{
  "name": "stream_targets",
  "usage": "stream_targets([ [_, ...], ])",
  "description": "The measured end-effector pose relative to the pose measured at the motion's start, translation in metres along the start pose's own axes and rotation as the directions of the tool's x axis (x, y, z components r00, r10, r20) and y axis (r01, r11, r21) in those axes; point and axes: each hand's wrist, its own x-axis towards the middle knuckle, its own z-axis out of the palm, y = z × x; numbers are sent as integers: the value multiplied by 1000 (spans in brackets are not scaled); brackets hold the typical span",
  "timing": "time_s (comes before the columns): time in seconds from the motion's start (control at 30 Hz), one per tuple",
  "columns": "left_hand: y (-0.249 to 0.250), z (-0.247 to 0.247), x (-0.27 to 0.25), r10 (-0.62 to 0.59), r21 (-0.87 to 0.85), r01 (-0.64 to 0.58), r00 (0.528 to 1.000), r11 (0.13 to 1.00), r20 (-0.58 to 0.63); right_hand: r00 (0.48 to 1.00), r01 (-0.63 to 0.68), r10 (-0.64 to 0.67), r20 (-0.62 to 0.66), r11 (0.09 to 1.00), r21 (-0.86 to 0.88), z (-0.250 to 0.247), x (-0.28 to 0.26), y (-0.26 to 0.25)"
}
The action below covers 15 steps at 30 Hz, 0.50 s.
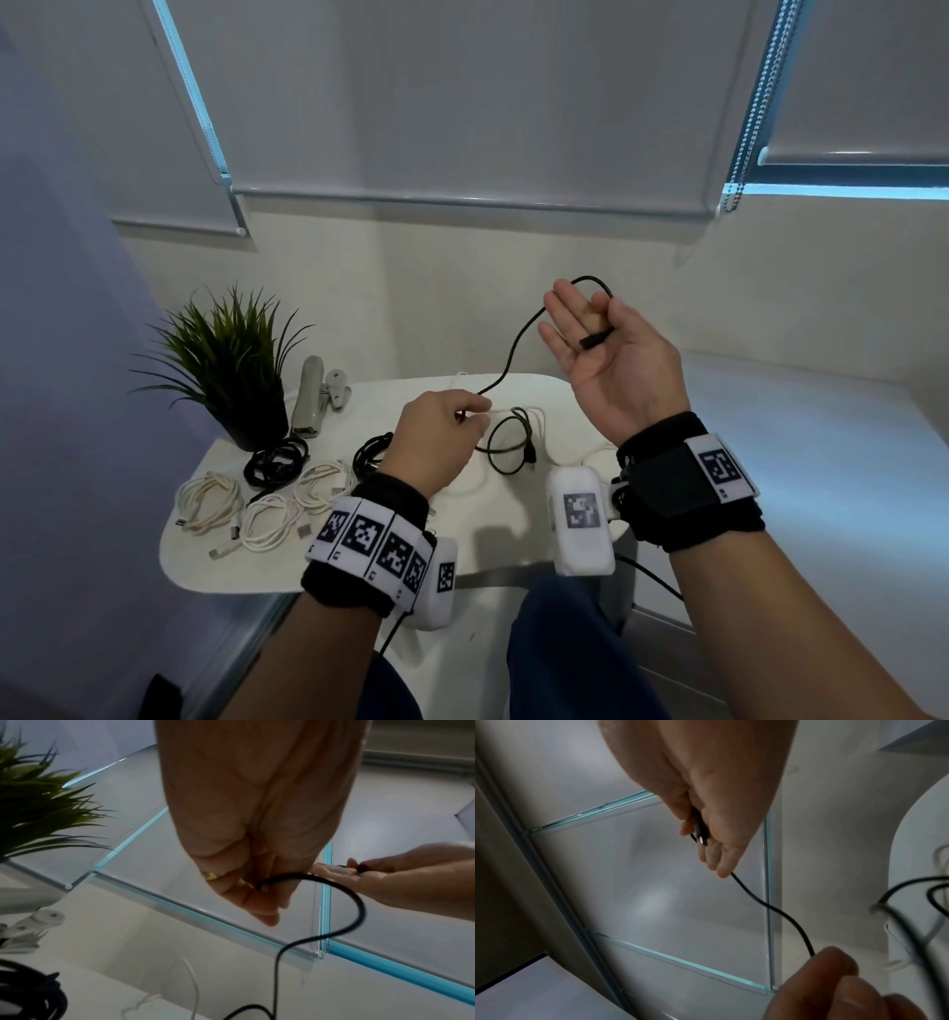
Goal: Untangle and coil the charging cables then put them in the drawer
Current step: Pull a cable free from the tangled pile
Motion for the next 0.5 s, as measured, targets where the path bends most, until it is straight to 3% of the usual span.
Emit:
stream_targets([
  [0.1,0,2,-2,53,-127,-51,999,991,12,999,41,-40,24,999,-29,-1,1,1],
  [0.23,1,4,-5,48,-78,-42,995,996,82,991,125,-133,5,921,-370,-3,2,9],
  [0.3,1,3,-6,60,-22,-57,989,998,136,977,176,-212,17,760,-625,-5,1,13],
  [0.37,1,2,-7,97,19,-101,984,995,148,962,228,-249,112,506,-832,-7,-2,13],
  [0.43,5,0,-8,167,-2,-168,980,986,110,957,260,-204,208,278,-924,-11,-4,14],
  [0.5,11,1,-9,236,-64,-232,970,971,54,955,285,-116,271,118,-951,-13,-6,16],
])
